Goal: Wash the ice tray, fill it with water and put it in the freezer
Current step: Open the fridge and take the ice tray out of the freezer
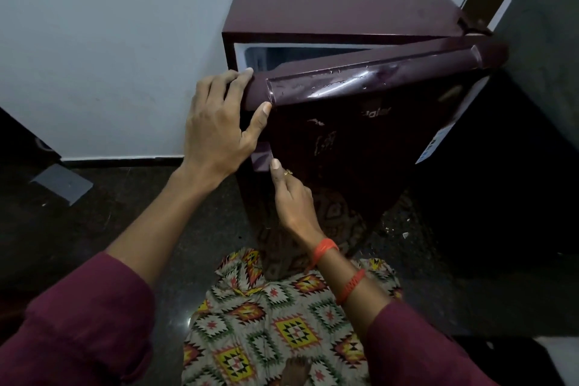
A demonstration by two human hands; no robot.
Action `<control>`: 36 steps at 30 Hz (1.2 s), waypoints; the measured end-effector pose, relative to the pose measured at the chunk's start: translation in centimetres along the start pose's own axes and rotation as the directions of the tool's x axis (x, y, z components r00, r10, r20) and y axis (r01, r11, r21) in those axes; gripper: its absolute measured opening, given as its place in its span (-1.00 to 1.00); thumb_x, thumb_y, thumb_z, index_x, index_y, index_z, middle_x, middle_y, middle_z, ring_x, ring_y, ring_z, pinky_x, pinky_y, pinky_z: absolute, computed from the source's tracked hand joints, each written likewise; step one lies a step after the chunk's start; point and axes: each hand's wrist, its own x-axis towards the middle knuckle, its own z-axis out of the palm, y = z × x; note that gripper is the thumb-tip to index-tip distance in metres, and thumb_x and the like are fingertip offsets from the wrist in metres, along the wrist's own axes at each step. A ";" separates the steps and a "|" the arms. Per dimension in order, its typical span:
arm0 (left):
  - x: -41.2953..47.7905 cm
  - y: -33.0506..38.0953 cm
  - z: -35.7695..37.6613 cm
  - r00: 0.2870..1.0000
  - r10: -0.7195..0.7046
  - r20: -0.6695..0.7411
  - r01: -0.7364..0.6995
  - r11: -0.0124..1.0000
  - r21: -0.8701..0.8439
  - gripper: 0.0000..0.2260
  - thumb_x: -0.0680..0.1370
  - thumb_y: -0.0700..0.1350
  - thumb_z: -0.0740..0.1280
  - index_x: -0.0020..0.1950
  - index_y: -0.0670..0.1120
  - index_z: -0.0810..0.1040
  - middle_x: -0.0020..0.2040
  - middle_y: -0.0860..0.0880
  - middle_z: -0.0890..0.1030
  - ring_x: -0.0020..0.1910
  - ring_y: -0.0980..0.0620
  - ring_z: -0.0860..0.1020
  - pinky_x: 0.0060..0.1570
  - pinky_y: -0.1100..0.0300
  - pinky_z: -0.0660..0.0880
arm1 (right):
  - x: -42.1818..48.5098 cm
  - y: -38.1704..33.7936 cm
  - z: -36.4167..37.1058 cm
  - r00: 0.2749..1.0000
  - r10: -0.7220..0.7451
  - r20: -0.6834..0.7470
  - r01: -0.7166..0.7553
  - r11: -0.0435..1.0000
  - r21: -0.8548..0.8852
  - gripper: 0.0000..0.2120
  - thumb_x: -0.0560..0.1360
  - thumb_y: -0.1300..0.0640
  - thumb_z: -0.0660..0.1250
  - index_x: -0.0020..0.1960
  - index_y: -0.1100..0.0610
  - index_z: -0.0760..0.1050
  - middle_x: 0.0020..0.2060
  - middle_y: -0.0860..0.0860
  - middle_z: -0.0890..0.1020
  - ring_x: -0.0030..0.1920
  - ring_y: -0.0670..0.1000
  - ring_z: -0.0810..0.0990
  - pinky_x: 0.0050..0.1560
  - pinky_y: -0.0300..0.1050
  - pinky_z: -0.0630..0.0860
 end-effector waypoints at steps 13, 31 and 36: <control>-10.8 11.8 -6.1 0.993 0.115 -0.034 -0.120 0.979 -0.164 -0.50 0.64 0.10 0.23 0.46 -0.21 0.47 0.25 -0.19 0.55 0.20 -0.15 0.44 0.18 0.11 0.40 | -13.1 7.9 -9.2 0.987 -0.105 -0.123 0.108 0.994 0.012 -0.05 0.48 -0.56 -0.08 -0.09 0.37 0.48 -0.17 0.28 0.60 -0.24 0.10 0.53 -0.15 0.13 0.41; -17.1 29.2 -4.1 0.891 0.449 -0.061 -0.392 0.697 -0.601 -0.46 0.63 0.06 0.24 0.47 -0.30 0.40 0.43 -0.21 0.46 0.46 -0.13 0.41 0.39 -0.10 0.40 | -23.3 17.1 -25.0 0.815 0.257 -0.519 -0.152 0.960 0.236 0.04 0.41 -0.62 -0.09 0.07 0.35 0.54 -0.05 0.29 0.67 0.03 0.24 0.65 0.13 0.29 0.54; -16.3 32.2 -2.0 0.826 0.553 -0.105 -0.488 0.612 -0.622 -0.46 0.64 0.06 0.22 0.47 -0.31 0.40 0.47 -0.20 0.44 0.51 -0.12 0.36 0.43 -0.14 0.36 | -23.3 19.5 -28.9 0.735 0.396 -0.550 -0.178 0.896 0.408 0.01 0.33 -0.68 0.03 0.16 0.20 0.61 0.00 0.25 0.69 0.08 0.24 0.66 0.24 0.33 0.50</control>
